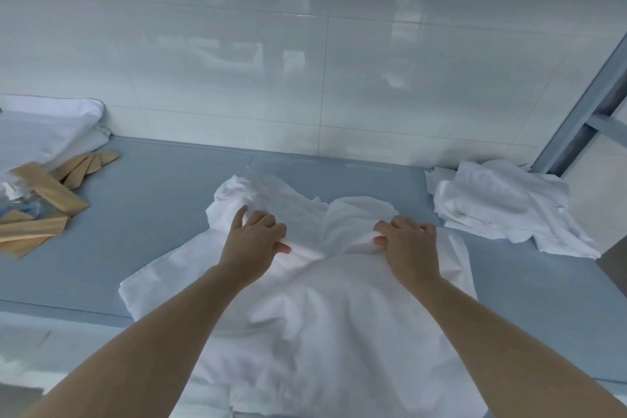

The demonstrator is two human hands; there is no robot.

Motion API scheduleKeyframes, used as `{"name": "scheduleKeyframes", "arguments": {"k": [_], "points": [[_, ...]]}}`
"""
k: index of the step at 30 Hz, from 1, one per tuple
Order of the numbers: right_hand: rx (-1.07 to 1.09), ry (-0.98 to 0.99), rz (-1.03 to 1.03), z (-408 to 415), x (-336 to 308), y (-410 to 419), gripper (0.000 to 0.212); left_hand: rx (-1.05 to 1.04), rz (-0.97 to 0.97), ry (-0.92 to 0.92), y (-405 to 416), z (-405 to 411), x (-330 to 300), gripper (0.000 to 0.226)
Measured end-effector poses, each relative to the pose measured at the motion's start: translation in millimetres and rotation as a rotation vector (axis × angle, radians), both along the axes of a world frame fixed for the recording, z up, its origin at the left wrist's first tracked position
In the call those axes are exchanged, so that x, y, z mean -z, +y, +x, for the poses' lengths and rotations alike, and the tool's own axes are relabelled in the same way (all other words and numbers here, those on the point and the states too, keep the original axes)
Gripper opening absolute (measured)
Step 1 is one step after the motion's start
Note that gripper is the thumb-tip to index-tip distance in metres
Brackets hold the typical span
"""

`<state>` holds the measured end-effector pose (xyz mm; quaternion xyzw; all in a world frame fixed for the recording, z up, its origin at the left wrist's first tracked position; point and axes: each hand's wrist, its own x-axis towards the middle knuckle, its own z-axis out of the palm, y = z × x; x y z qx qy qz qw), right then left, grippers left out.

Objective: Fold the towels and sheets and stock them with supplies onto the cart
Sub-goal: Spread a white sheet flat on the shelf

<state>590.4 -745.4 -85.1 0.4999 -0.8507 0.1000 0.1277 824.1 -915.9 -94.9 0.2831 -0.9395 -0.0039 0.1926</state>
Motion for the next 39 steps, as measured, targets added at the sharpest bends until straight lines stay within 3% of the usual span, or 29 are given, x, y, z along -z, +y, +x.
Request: {"name": "scheduleKeyframes", "arguments": {"k": [4, 9, 15, 21, 26, 29, 33, 39], "points": [[0.082, 0.045, 0.008, -4, -14, 8, 0.017, -0.058, -0.001, 0.005, -4, 22, -7, 0.019], [0.275, -0.087, -0.122, -26, -32, 18, 0.013, -0.17, 0.065, -0.016, -35, 41, -15, 0.021], [0.292, -0.135, -0.281, -18, -23, 7, 0.013, -0.206, 0.082, 0.003, -61, 43, -18, 0.019], [0.342, -0.225, 0.027, -13, 34, 19, 0.018, -0.144, 0.186, -0.193, -51, 52, 30, 0.027], [0.387, -0.352, 0.297, -9, 65, 34, 0.022, -0.09, 0.217, -0.343, -40, 38, 39, 0.061], [0.413, -0.361, 0.276, -8, 64, 32, 0.041, -0.037, 0.34, -0.353, -35, 9, 32, 0.07], [0.371, -0.33, 0.127, -9, 54, 7, 0.058, -0.013, 0.396, -0.414, -34, -44, 33, 0.061], [0.24, -0.507, 0.187, 10, 73, -40, 0.073, -0.089, 0.495, -0.543, -54, -85, 65, 0.063]]}}
